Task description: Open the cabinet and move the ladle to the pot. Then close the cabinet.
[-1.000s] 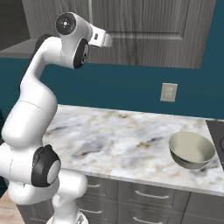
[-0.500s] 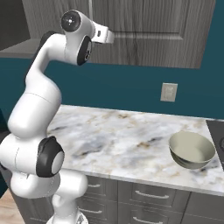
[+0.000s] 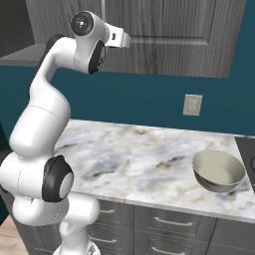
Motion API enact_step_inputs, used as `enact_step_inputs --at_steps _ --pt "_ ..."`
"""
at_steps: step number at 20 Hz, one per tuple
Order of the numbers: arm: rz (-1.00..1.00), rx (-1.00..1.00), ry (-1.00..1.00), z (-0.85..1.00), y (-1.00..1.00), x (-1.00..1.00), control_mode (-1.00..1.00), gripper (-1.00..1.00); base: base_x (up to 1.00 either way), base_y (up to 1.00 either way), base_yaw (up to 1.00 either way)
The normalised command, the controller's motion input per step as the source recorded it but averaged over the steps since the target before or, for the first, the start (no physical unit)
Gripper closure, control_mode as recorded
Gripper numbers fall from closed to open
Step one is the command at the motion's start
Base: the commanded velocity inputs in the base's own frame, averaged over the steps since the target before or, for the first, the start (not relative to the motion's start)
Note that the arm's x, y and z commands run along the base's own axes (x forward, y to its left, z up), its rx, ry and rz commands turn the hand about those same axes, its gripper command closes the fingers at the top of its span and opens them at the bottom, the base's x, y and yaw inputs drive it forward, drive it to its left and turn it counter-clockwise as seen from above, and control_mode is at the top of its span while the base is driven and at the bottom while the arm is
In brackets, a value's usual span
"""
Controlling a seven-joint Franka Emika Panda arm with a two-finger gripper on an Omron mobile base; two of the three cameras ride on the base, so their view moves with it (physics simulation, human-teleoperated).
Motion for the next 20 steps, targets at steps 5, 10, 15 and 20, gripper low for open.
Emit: enact_step_inputs --at_steps 5,10,15,20 --pt "-0.12 0.0 -0.04 0.0 -0.7 -0.03 -1.0 1.0 0.0 0.0 0.0" --pt "-0.16 0.0 -0.02 0.0 -1.0 -0.44 -1.0 1.0 0.0 0.0 0.0" --pt "-0.19 0.03 0.0 0.0 -1.0 -0.8 -1.0 1.0 0.0 0.0 0.0" --pt "-0.18 0.08 0.0 0.0 -1.0 -1.0 -1.0 1.0 0.0 0.0 0.0"
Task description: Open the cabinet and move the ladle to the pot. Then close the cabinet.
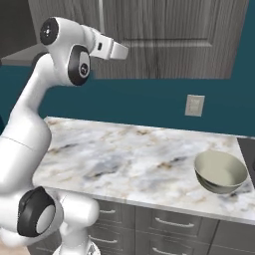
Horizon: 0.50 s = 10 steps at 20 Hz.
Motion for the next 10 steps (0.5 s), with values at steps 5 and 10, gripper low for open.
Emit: enact_step_inputs --at_steps 5,10 --pt "-0.16 0.11 0.0 0.0 -1.0 -1.0 -1.0 1.0 0.0 0.0 0.0" --pt "-0.15 0.11 0.0 0.0 -1.0 -1.0 -1.0 1.0 0.0 0.0 0.0"
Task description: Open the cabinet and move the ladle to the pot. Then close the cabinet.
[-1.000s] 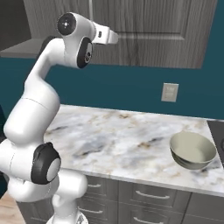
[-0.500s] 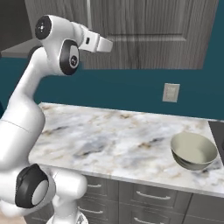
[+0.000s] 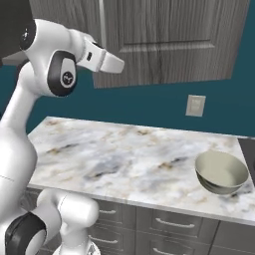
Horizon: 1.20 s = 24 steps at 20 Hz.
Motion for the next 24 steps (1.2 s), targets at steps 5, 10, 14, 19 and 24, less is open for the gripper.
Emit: enact_step_inputs --at_steps 5,10,14,19,24 --pt "-0.14 0.09 0.0 0.0 -1.0 -1.0 -1.0 1.0 0.0 0.0 0.0" --pt "-0.13 0.07 0.0 0.0 -1.0 -1.0 -1.0 1.0 0.0 0.0 0.0" --pt "-0.07 0.05 0.0 0.0 -0.63 -0.92 -1.0 -1.0 0.0 0.0 0.0" --pt "-0.03 0.03 -0.01 0.01 0.28 -1.0 -1.0 -1.0 0.0 0.0 0.0" --pt "-0.02 0.0 0.0 0.05 0.94 -0.83 -1.0 -1.0 0.0 0.0 0.0"
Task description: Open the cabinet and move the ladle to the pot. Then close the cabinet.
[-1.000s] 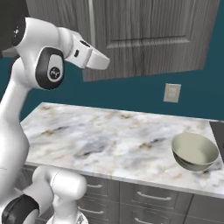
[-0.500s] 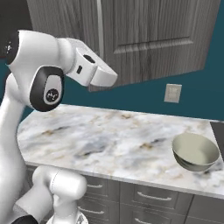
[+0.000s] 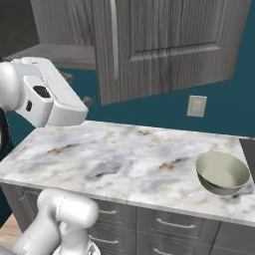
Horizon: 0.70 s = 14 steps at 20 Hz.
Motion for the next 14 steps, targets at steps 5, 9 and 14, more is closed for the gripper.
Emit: enact_step_inputs --at_steps 5,9,14 --pt "-0.01 0.0 0.05 0.03 0.87 0.09 -1.0 -1.0 0.0 0.0 0.0" --pt "0.0 0.02 0.09 0.0 0.47 0.49 -1.0 -1.0 0.0 0.0 0.0" --pt "0.0 0.07 0.11 0.0 0.14 0.55 -1.0 -1.0 0.0 0.0 0.0"
